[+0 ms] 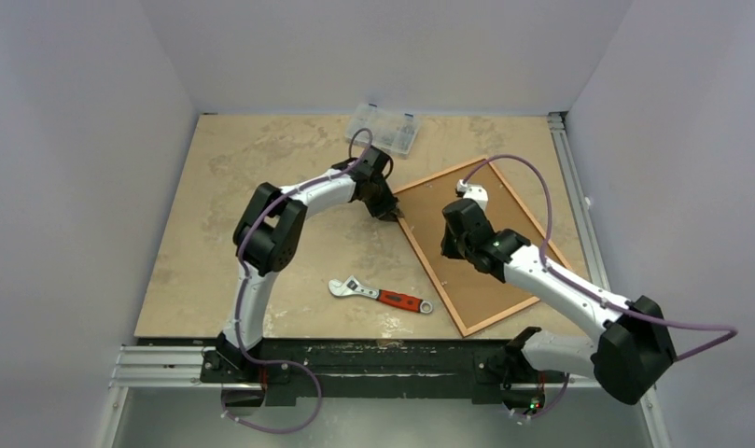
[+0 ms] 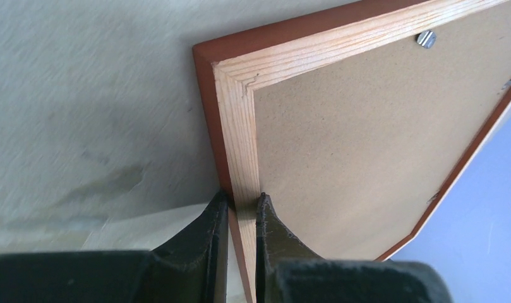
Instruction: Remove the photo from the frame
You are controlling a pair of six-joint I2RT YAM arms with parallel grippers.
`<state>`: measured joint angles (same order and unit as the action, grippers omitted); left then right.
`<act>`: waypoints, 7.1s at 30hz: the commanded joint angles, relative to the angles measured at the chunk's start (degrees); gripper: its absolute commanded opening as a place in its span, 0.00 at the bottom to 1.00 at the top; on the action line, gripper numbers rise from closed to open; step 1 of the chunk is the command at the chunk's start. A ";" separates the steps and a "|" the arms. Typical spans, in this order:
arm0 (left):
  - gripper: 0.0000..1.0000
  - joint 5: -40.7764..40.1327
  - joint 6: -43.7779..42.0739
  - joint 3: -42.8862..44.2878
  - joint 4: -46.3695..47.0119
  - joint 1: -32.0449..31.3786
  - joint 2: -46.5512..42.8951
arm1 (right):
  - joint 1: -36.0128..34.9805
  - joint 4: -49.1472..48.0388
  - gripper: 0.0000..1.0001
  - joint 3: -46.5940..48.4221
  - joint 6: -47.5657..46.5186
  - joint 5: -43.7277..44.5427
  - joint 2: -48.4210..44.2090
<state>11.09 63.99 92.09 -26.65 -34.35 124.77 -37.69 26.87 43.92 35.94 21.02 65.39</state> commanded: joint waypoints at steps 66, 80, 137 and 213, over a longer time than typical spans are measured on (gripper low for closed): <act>0.00 9.03 -4.32 11.15 4.13 1.82 9.59 | 5.97 -2.67 0.00 27.20 -20.10 -5.91 35.43; 0.00 8.59 -3.11 12.49 2.41 1.77 10.13 | 5.79 0.13 0.00 26.37 -20.01 -1.56 31.22; 0.00 8.39 -2.86 13.03 1.69 1.87 10.35 | 5.27 0.32 0.00 29.99 -21.47 -3.84 36.62; 0.39 -1.56 7.99 -3.70 -1.41 -13.57 -1.92 | 3.81 7.76 0.00 -2.20 -4.88 -5.54 -9.75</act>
<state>14.09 70.52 83.44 -22.79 -47.42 120.05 -33.39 35.03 40.25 30.79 14.13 56.18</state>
